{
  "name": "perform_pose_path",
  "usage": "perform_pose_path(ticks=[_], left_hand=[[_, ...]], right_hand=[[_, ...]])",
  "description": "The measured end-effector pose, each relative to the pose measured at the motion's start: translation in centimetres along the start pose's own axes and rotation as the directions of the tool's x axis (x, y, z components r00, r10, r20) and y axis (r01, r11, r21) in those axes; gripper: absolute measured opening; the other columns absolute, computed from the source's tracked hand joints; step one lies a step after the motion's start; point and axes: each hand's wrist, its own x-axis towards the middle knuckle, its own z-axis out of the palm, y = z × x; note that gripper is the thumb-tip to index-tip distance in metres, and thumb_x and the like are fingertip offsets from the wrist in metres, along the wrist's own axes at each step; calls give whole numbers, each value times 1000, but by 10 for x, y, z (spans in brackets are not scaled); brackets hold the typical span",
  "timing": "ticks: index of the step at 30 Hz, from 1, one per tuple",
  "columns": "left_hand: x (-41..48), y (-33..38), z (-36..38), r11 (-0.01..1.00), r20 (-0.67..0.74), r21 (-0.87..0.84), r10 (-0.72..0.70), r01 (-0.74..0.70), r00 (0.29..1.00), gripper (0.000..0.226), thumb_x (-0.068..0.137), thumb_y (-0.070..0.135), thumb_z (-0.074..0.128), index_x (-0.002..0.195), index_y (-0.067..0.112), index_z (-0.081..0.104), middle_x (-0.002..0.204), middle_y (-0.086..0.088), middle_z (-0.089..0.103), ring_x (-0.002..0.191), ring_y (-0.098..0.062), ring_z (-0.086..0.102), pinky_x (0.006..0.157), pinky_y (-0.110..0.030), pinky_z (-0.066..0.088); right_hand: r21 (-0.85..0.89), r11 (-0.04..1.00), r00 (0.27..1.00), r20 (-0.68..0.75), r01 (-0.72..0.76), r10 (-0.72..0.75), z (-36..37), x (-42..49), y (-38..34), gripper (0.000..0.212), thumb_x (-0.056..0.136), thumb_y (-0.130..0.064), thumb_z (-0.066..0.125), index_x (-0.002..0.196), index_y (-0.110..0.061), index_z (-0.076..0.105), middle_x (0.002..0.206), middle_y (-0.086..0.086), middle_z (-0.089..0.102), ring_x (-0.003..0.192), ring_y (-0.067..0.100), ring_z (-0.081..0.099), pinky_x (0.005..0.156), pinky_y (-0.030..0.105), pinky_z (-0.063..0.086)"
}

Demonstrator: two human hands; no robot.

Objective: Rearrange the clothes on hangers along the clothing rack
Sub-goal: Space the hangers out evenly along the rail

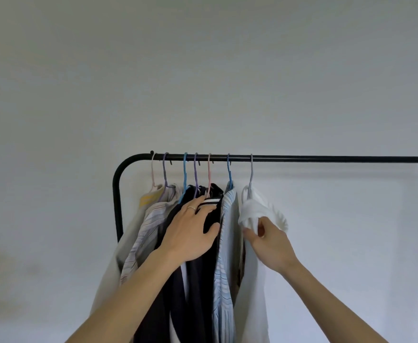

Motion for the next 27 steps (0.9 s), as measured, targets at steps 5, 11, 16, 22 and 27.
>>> perform_pose_path(ticks=[5, 11, 16, 22, 27], left_hand=[[2, 17, 6, 995, 65, 70, -80, 76, 995, 55, 89, 67, 37, 140, 47, 37, 161, 7, 11, 148, -13, -1, 120, -41, 0], [8, 33, 14, 990, 73, 71, -123, 118, 990, 54, 89, 64, 39, 140, 48, 37, 162, 3, 8, 148, -14, -3, 120, -44, -3], [-3, 29, -9, 998, -40, 12, -69, 70, 997, 45, 94, 58, 38, 137, 45, 44, 159, 6, 18, 147, -13, 8, 120, -37, 7], [-1, -38, -68, 992, -312, -64, -124, 109, 942, 31, 91, 41, 52, 121, 38, 56, 142, 10, 41, 125, -8, 40, 101, -30, 36], [10, -121, -63, 921, -176, -297, -311, 251, 934, 57, 90, 52, 54, 140, 29, 38, 144, 1, 41, 131, -17, 39, 104, -36, 38]], right_hand=[[105, 991, 996, -6, 85, -85, -6, -5, 2, 31, 96, -31, 54, 77, -12, 40, 67, -3, 46, 59, 10, 41, 57, 22, 34], [171, 978, 991, 28, 122, -129, -8, -4, 7, 35, 98, -31, 54, 74, -14, 35, 62, -5, 38, 50, 6, 35, 51, 18, 31], [-117, 992, 997, -52, 48, -55, -17, -3, 5, 36, 91, -56, 50, 85, -20, 47, 84, -9, 57, 74, 14, 57, 66, 29, 41], [-222, 947, 900, -319, 232, -296, 5, -35, -40, 29, 90, -48, 55, 100, -21, 50, 98, -8, 51, 91, 16, 51, 68, 33, 45], [-225, 900, 870, -251, 374, -424, 60, -48, -106, 21, 89, -47, 55, 96, -28, 51, 89, -15, 53, 85, 8, 49, 70, 29, 47]])
